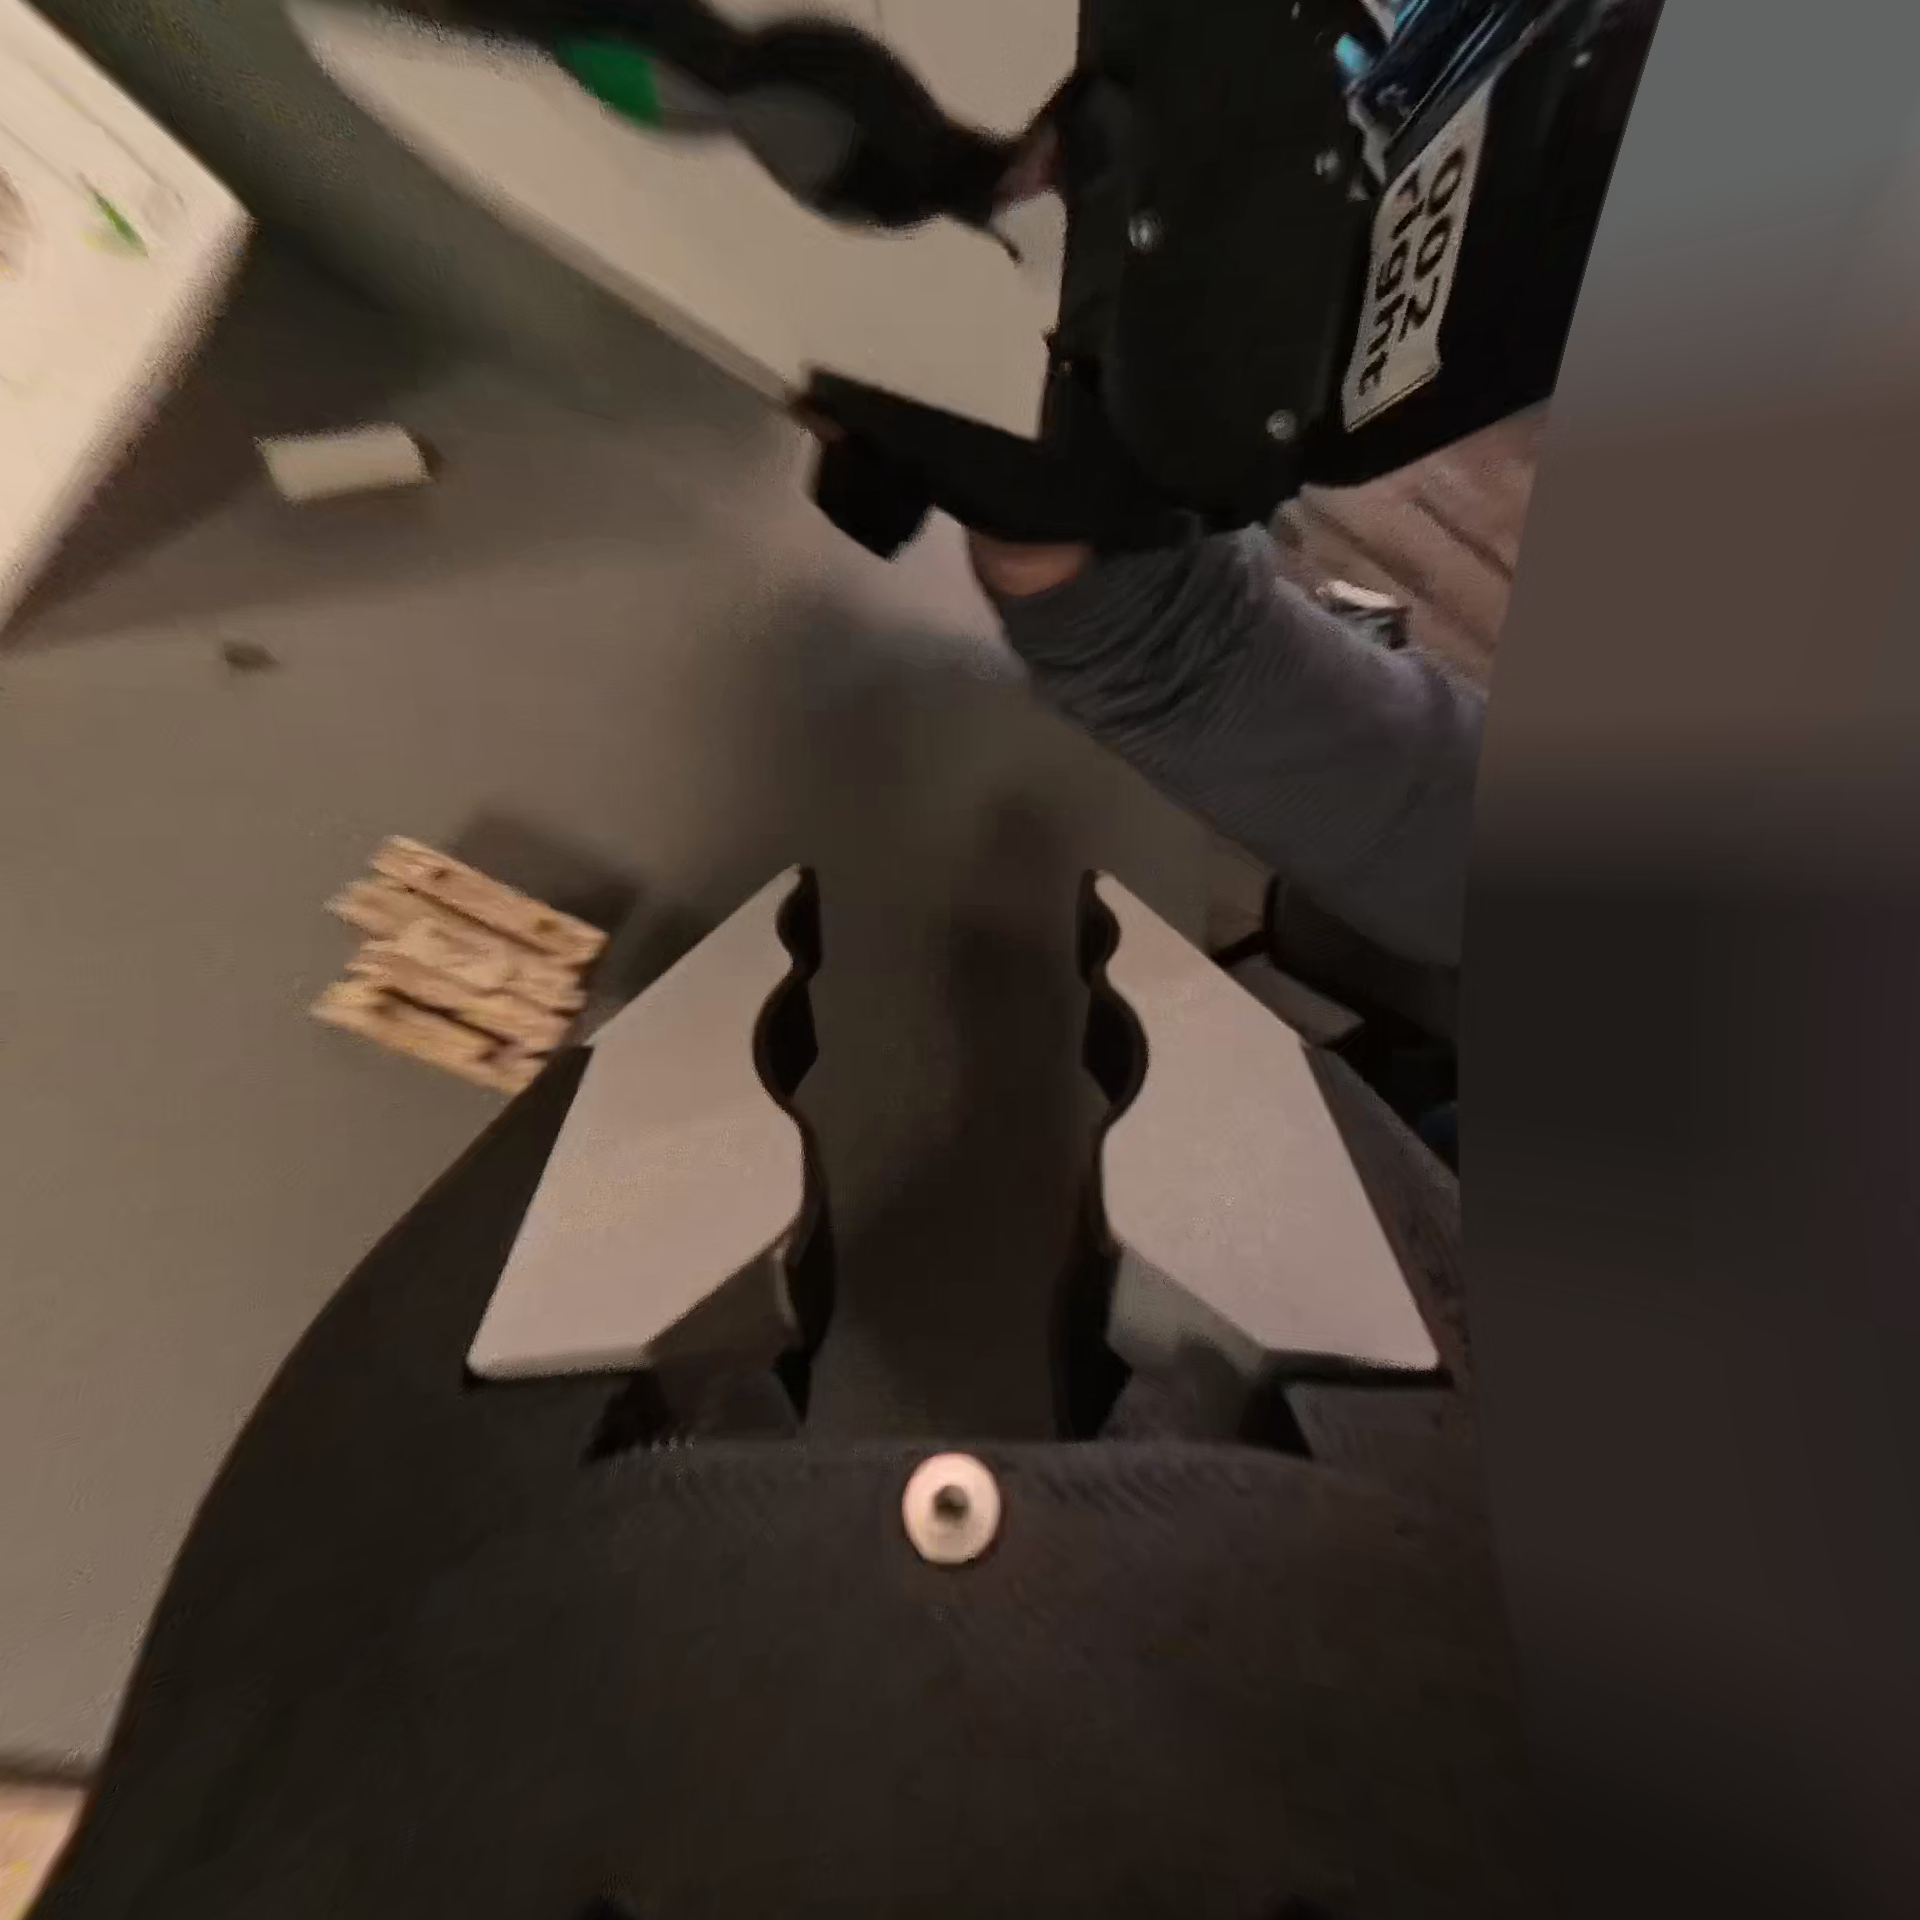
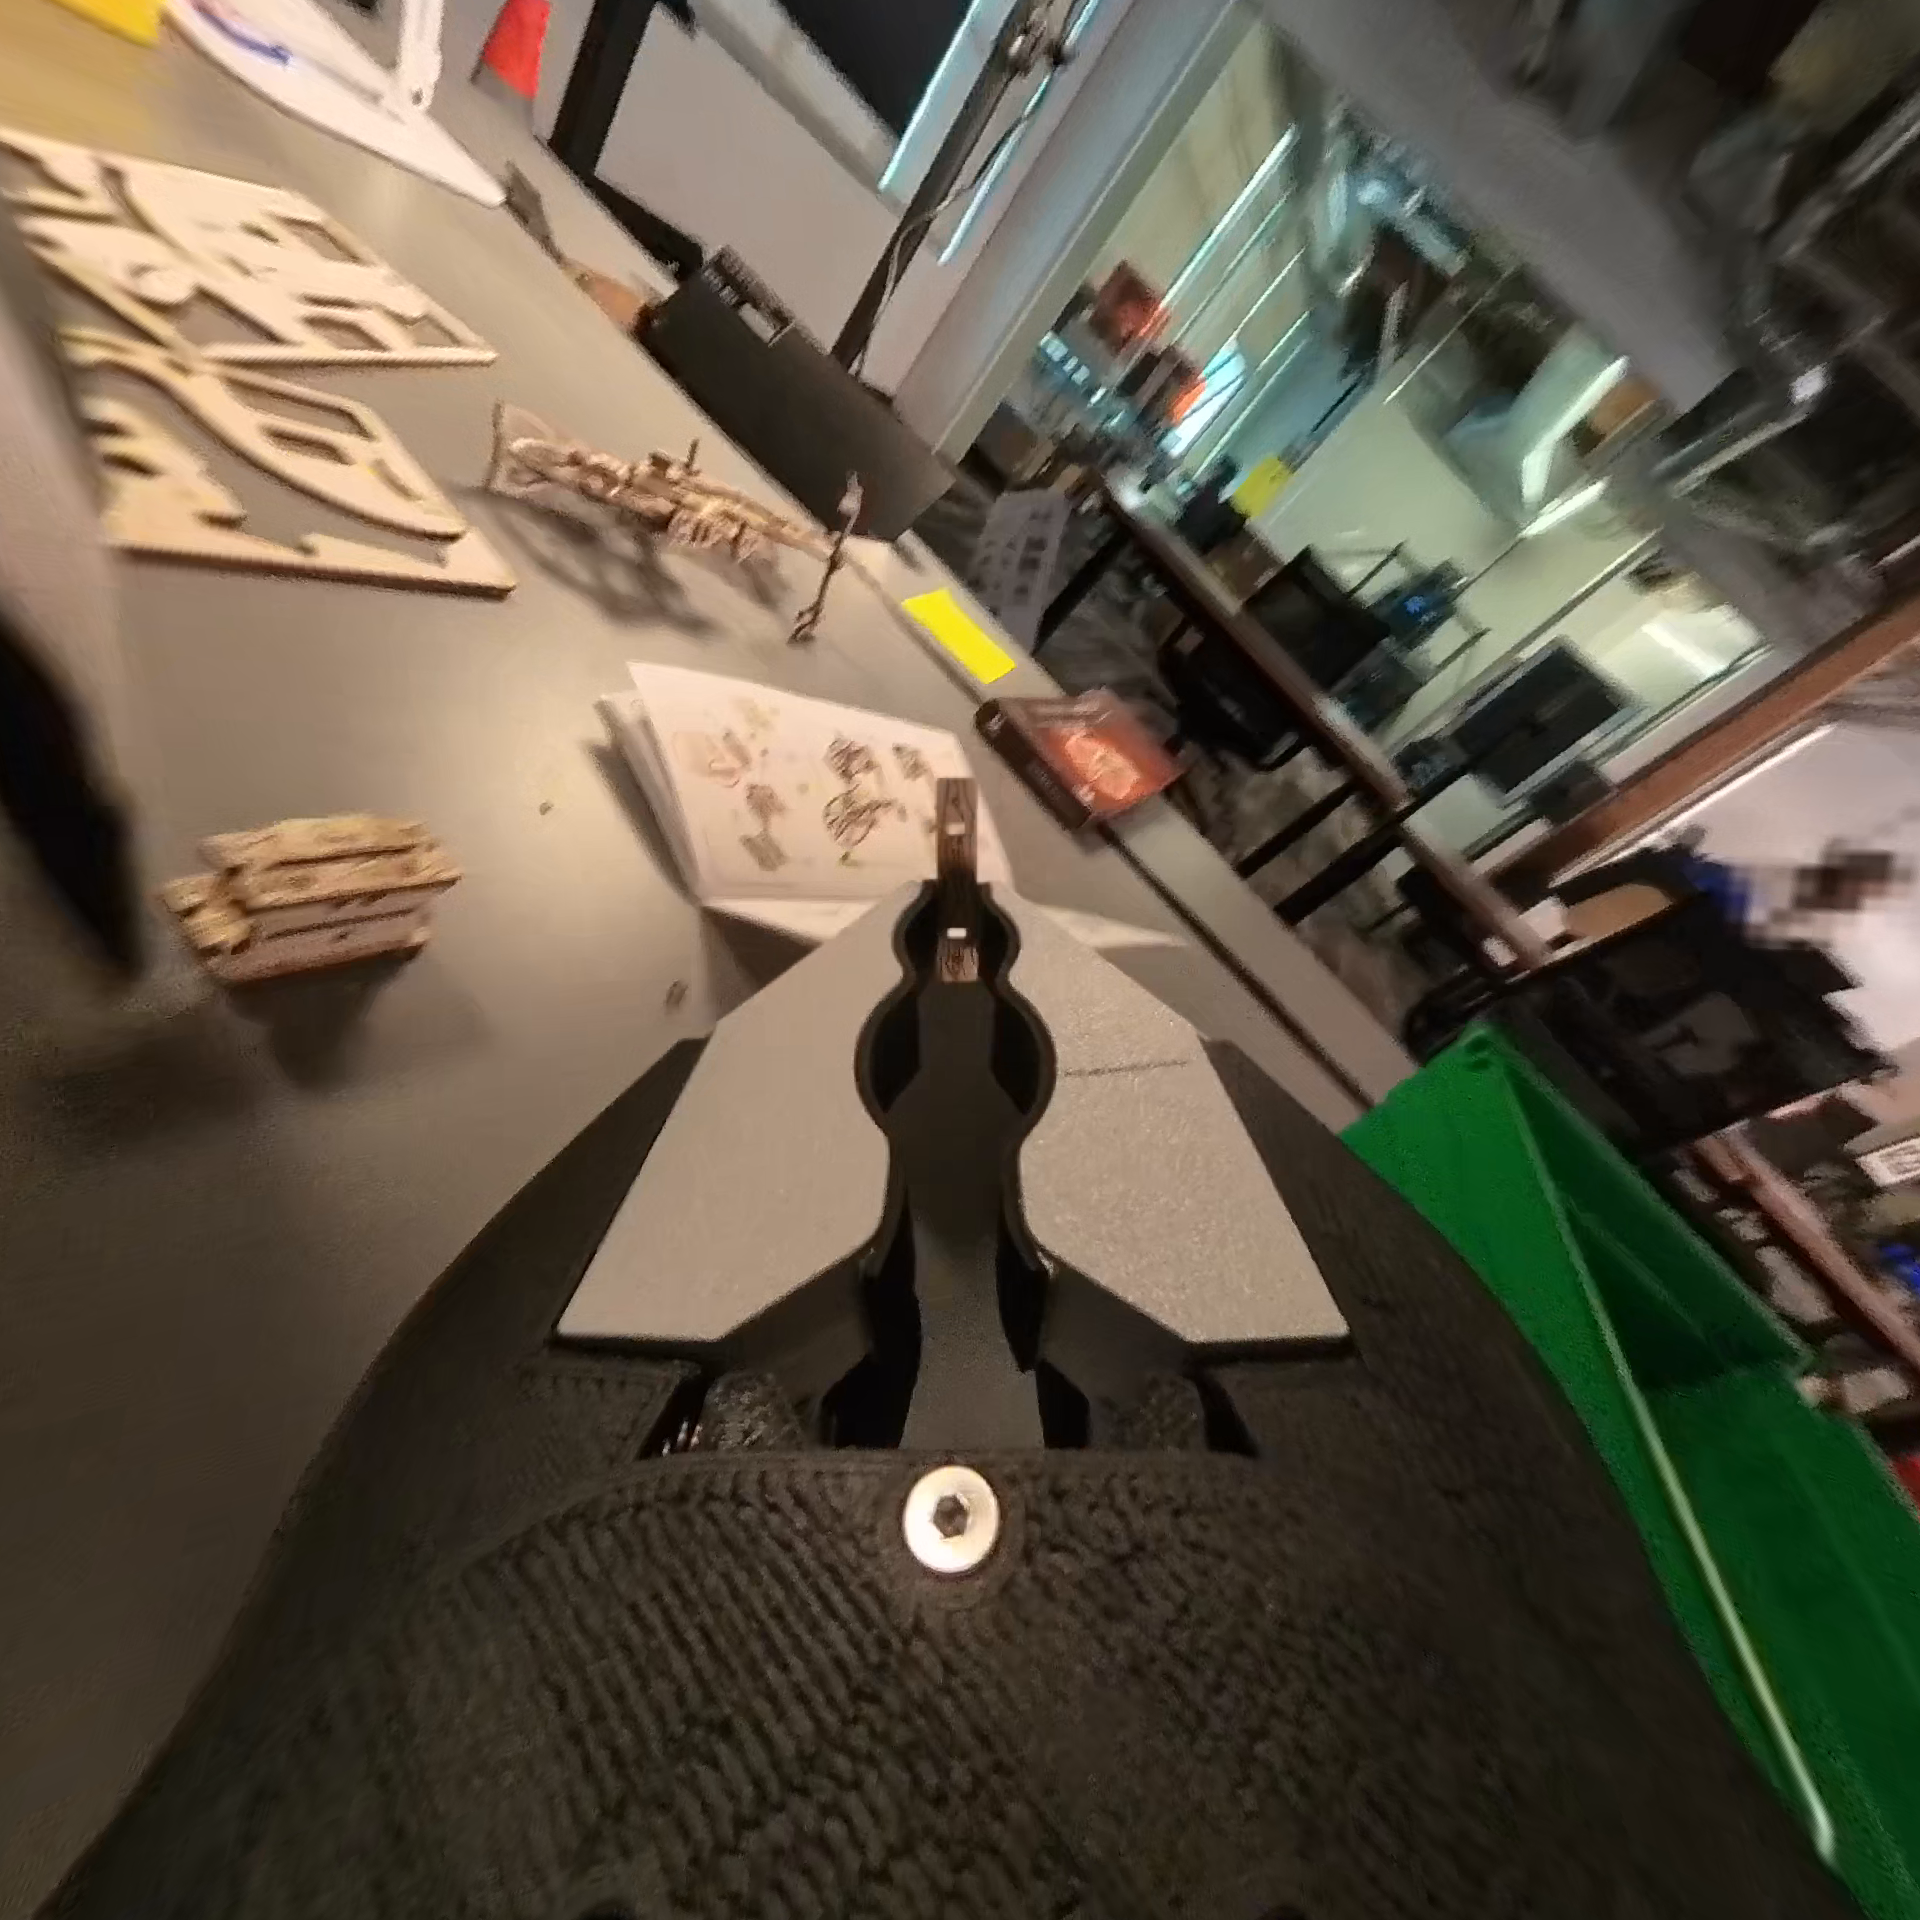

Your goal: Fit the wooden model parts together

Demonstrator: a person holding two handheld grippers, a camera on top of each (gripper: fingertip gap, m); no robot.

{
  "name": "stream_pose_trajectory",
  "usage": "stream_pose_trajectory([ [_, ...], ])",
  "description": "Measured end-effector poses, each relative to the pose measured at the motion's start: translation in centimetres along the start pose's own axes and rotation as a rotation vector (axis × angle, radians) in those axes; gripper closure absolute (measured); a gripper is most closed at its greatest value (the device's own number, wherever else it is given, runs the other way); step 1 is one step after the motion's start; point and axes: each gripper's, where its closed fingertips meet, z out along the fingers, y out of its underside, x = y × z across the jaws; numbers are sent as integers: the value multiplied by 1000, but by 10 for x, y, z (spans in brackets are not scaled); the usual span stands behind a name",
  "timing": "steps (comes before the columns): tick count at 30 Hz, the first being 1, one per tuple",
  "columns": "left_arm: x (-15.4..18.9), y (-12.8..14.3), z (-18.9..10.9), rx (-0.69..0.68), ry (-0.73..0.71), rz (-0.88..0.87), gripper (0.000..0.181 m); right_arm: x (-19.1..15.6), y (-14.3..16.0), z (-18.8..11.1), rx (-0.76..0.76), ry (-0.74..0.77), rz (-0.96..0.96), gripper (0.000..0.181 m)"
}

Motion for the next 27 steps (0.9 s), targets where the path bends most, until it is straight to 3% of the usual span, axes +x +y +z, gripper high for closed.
stream_pose_trajectory([
  [3,-43,-8,-35,15,-192,99,131,-14,12,-25,-88,-67,40,177],
  [7,-50,6,-41,-155,-6,-30,131,-50,11,-52,-150,-200,22,176],
  [12,-61,-14,-51,-108,40,264,110,-65,-1,-59,-180,-198,-103,176],
  [15,-64,-12,-51,-212,128,311,108,-74,-2,-59,-203,-236,-119,176],
  [21,-55,1,-34,-302,313,357,105,-124,-26,-55,-204,-515,178,176],
  [27,-54,8,-26,-319,352,355,108,-146,-22,-33,-312,-555,299,176],
])
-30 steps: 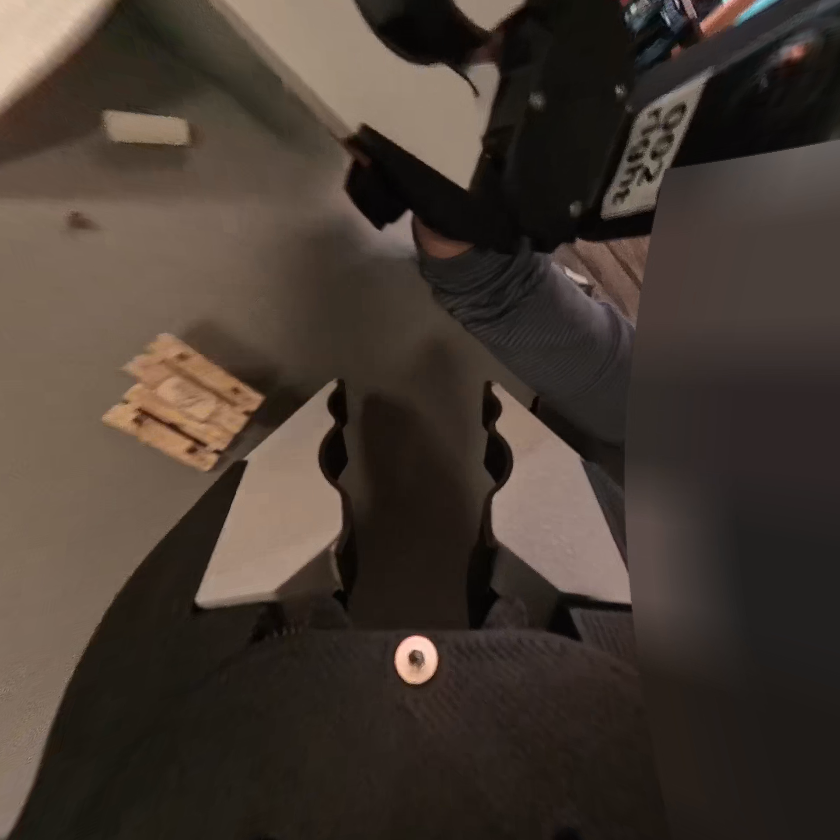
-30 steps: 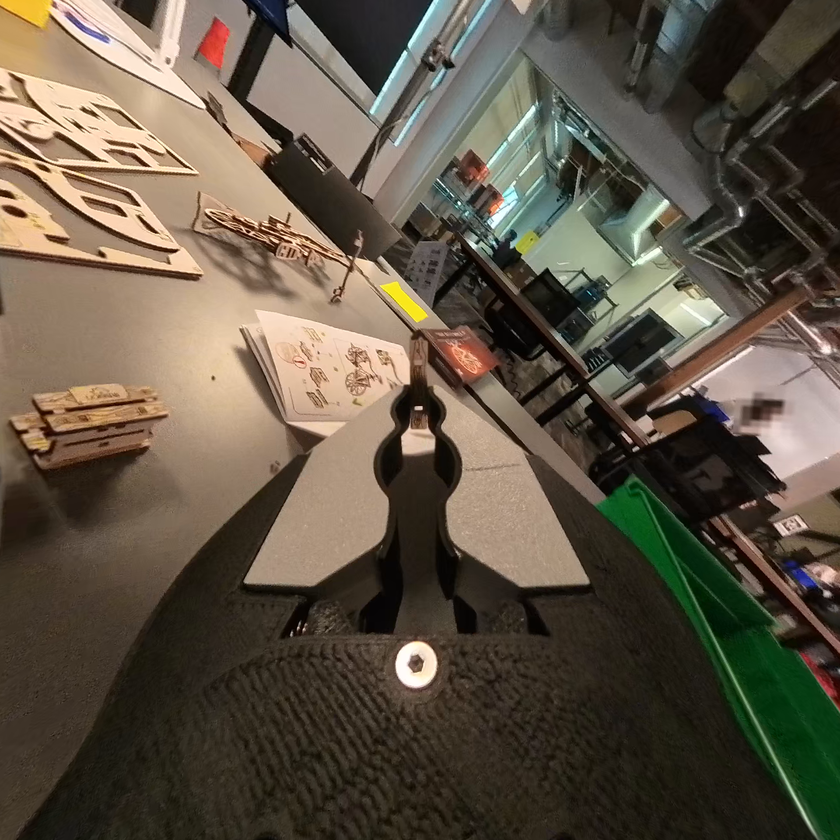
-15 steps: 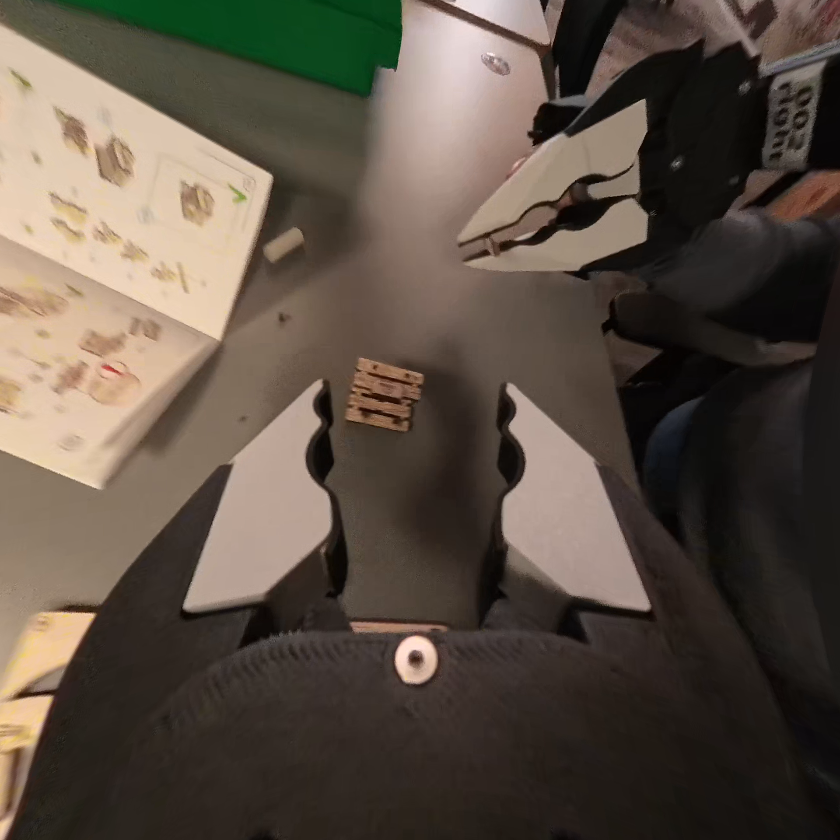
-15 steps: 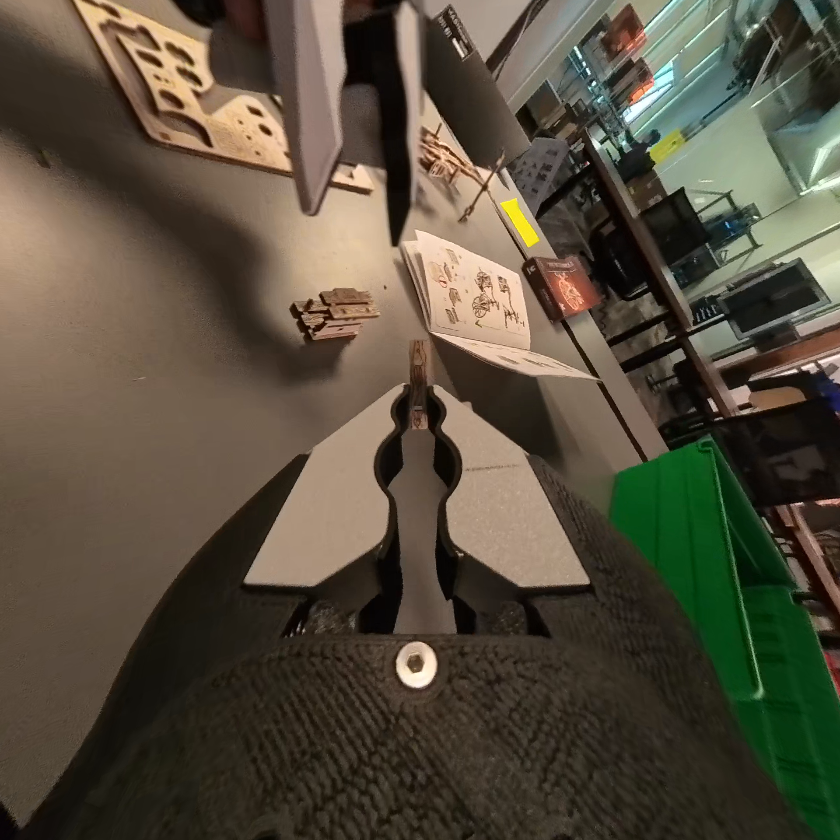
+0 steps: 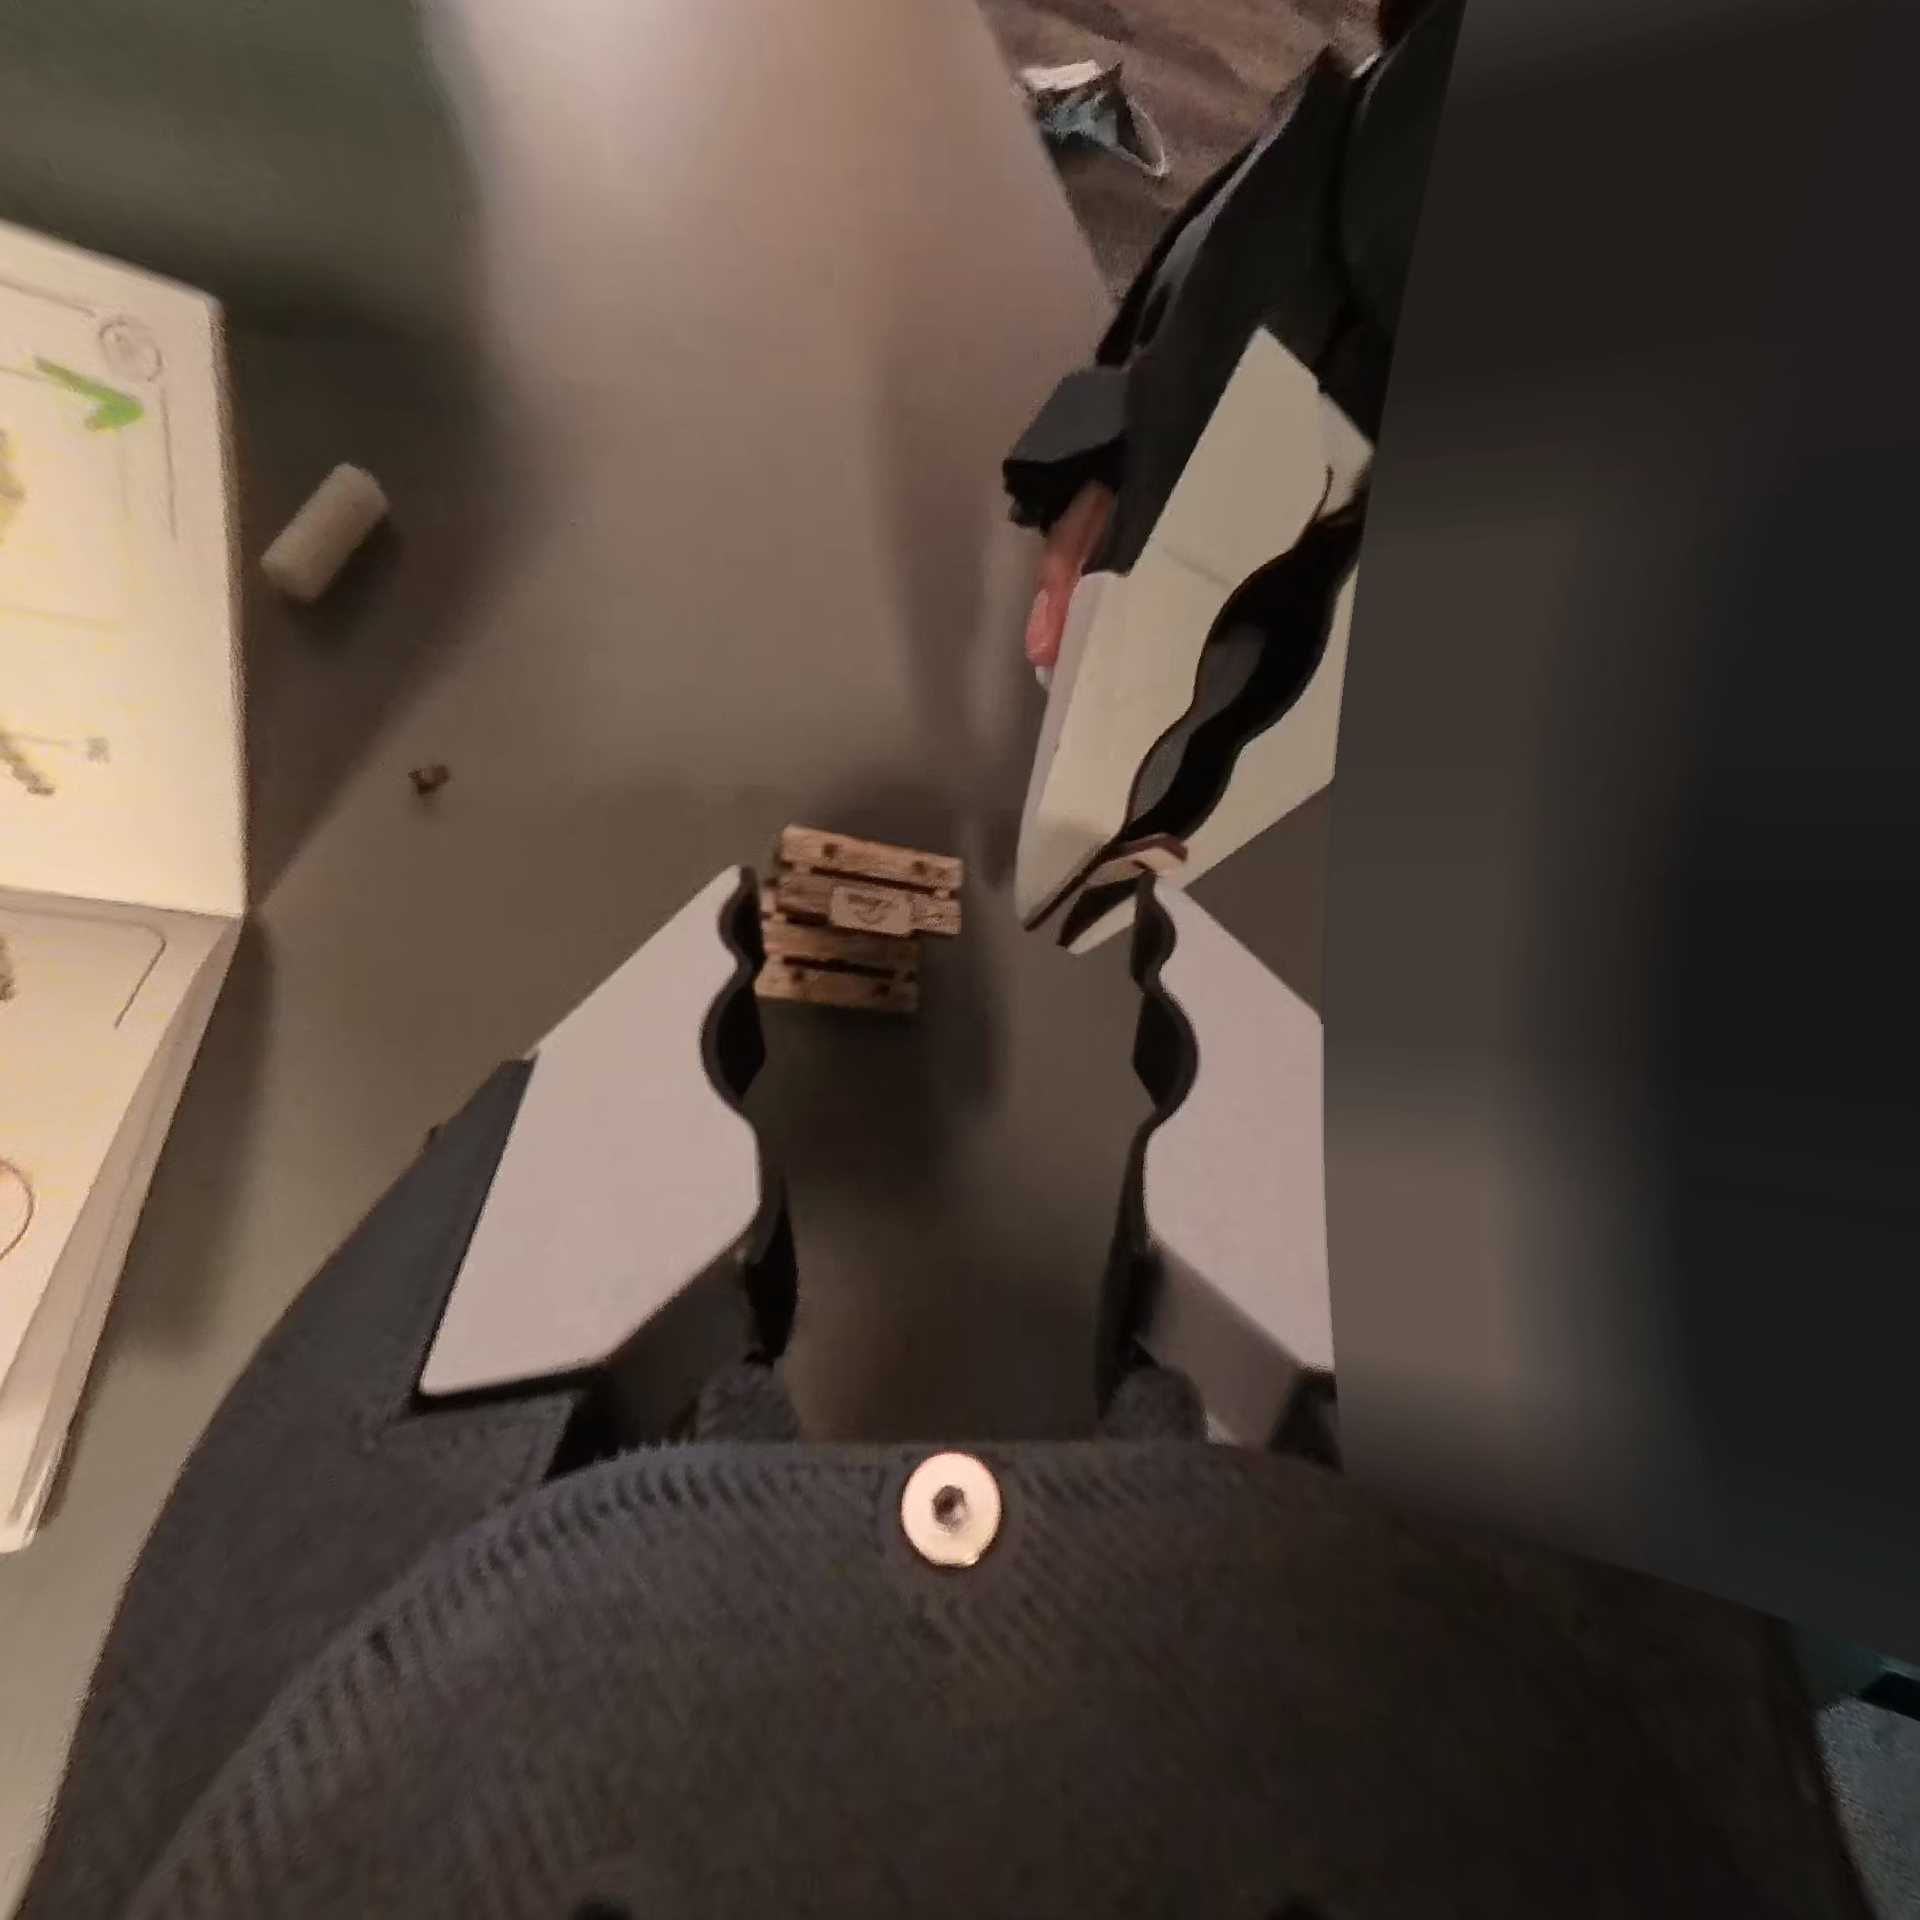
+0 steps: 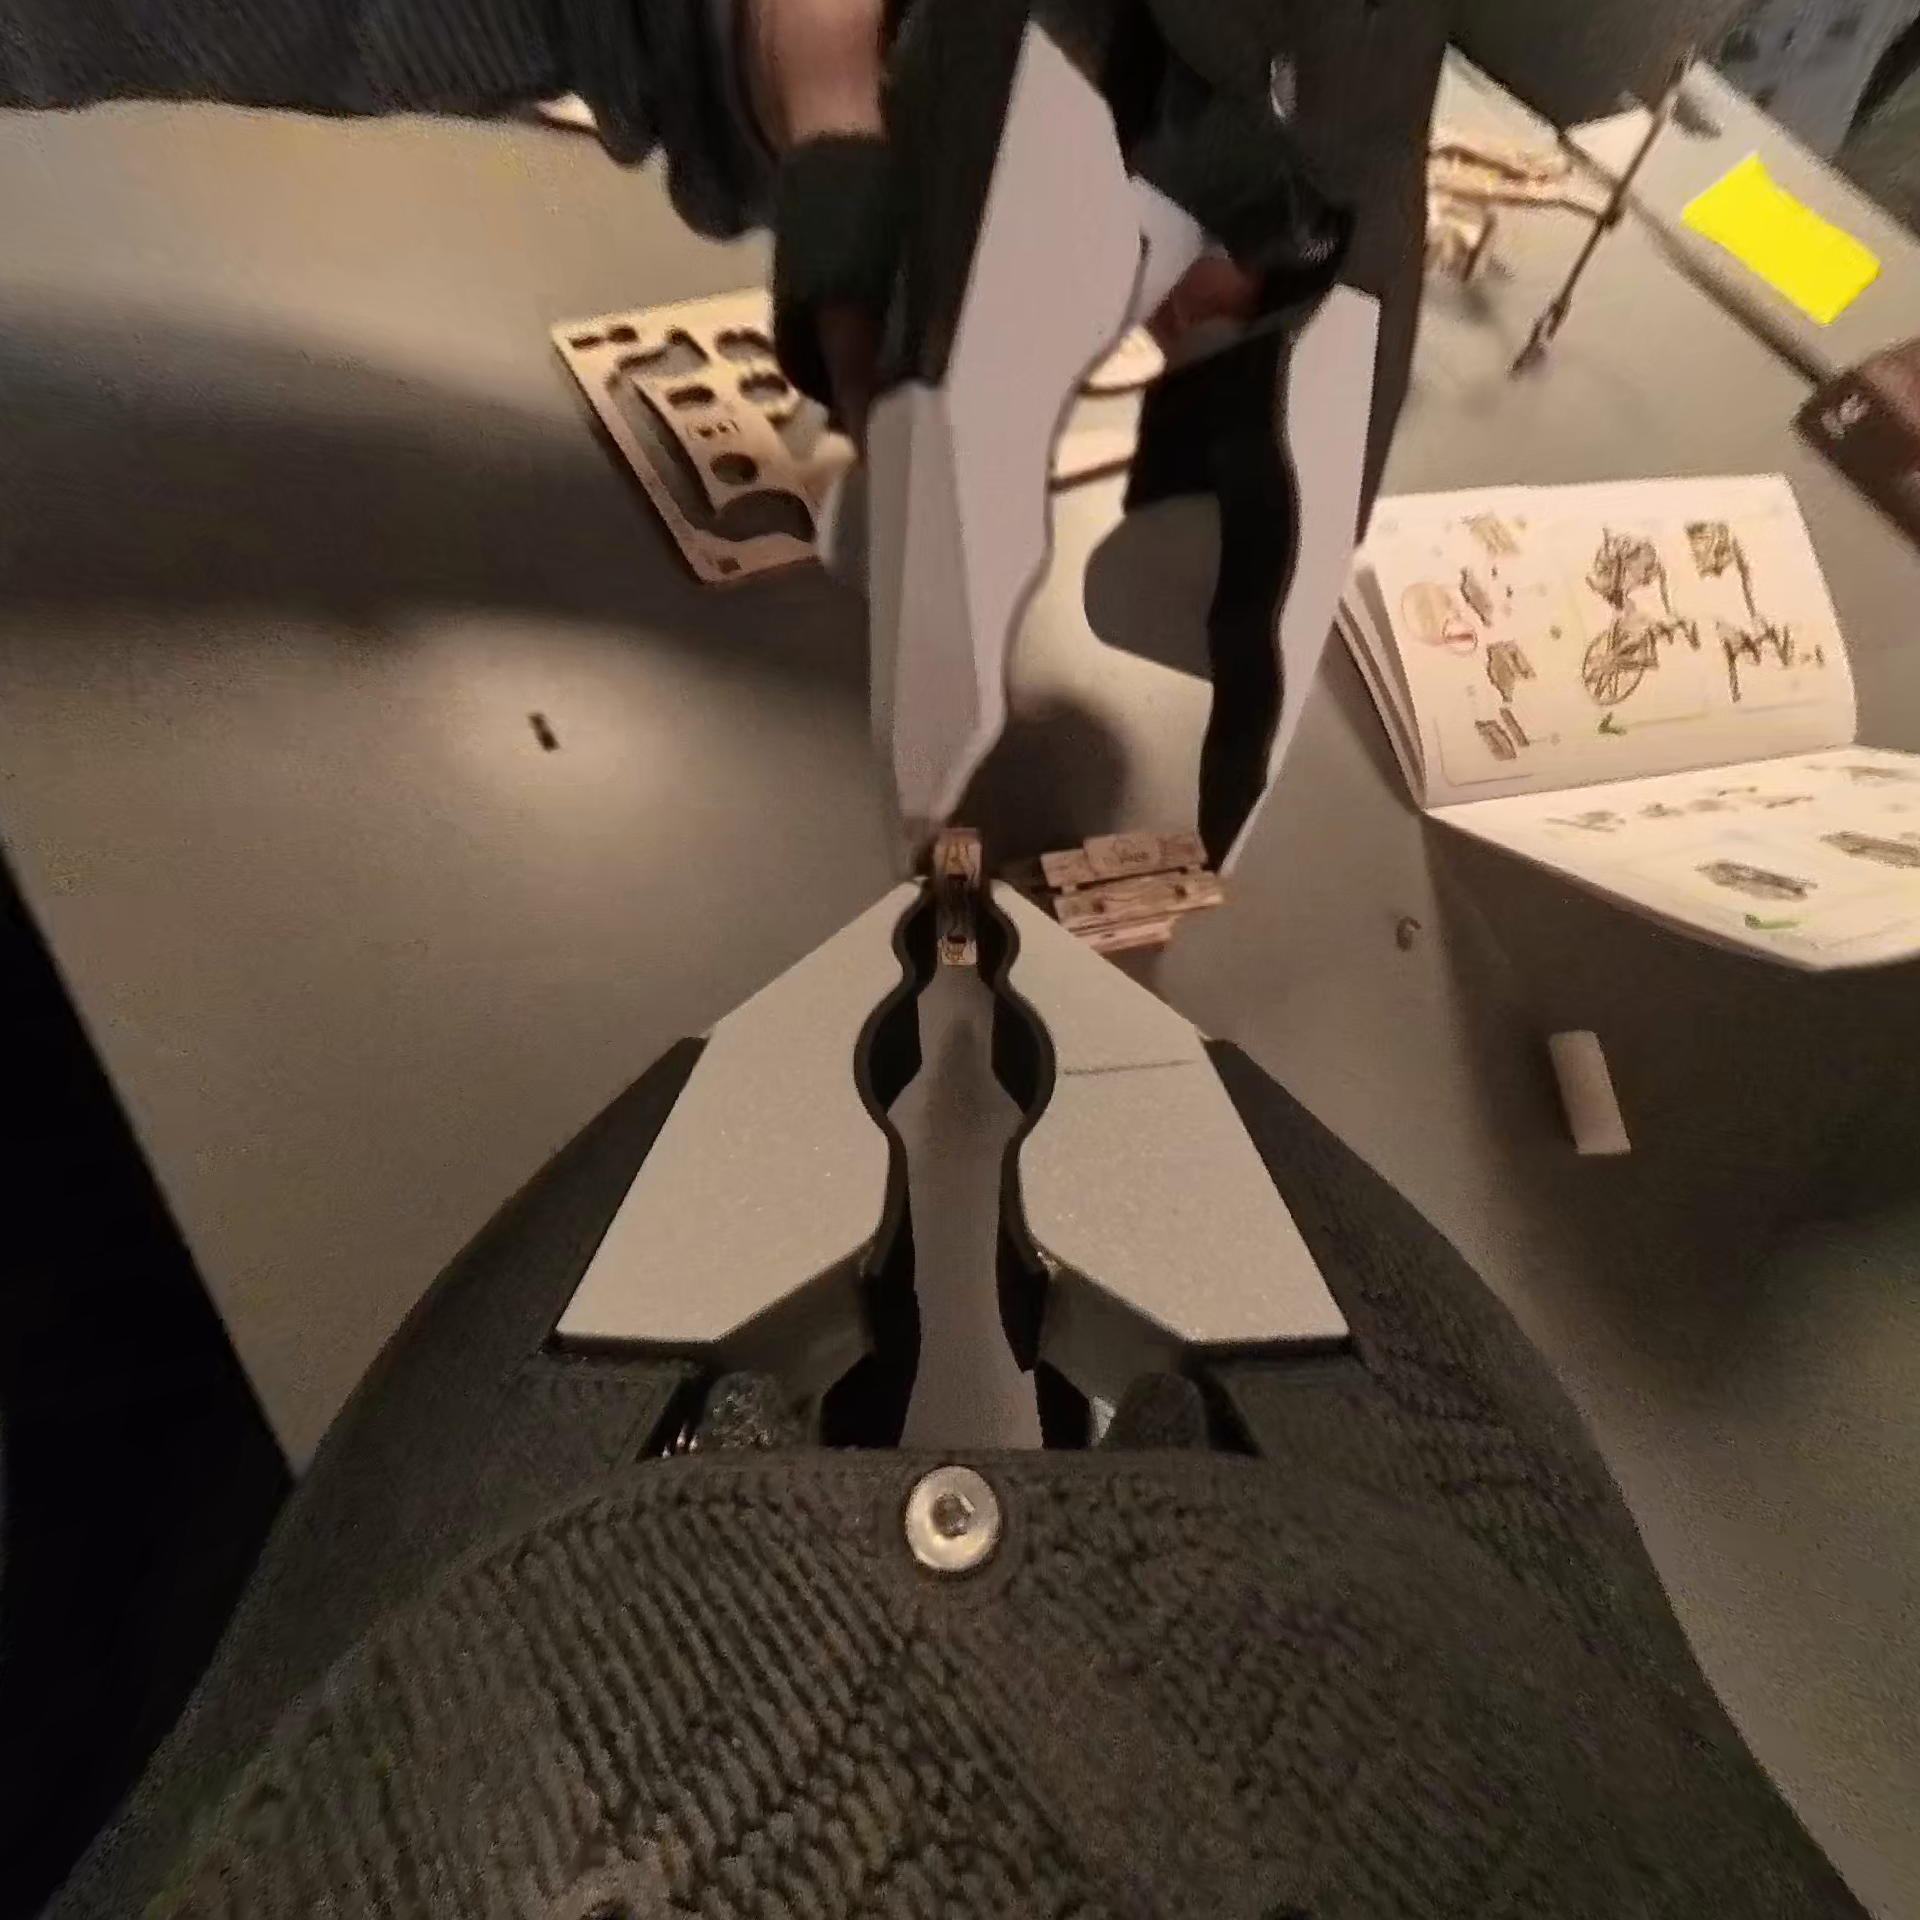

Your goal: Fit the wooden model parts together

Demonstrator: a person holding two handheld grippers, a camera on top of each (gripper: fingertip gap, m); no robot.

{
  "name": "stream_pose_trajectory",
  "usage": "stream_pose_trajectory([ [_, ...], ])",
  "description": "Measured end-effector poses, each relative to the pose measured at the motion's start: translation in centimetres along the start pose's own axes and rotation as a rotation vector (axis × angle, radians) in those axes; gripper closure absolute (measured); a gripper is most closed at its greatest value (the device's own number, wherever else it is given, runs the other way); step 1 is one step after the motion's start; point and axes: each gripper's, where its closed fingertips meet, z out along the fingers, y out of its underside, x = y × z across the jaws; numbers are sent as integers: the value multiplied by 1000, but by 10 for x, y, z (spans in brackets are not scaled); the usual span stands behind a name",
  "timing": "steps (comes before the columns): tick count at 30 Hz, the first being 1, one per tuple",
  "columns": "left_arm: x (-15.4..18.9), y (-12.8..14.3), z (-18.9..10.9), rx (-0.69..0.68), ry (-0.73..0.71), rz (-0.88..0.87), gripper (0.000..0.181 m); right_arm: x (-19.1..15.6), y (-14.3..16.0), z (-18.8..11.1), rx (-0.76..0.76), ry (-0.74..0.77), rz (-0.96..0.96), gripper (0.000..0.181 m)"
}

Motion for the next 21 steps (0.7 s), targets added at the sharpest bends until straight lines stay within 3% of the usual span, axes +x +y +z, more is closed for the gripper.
stream_pose_trajectory([
  [8,17,10,-11,31,30,-65,103,14,17,6,-127,48,-26,176],
  [14,41,21,-8,-1,63,-95,115,36,35,-7,-227,142,-87,176],
  [16,39,20,-9,16,-9,-108,123,37,41,-19,-266,108,-127,176],
  [21,47,11,-4,69,-156,-108,144,3,42,-37,-328,-201,-202,176],
])
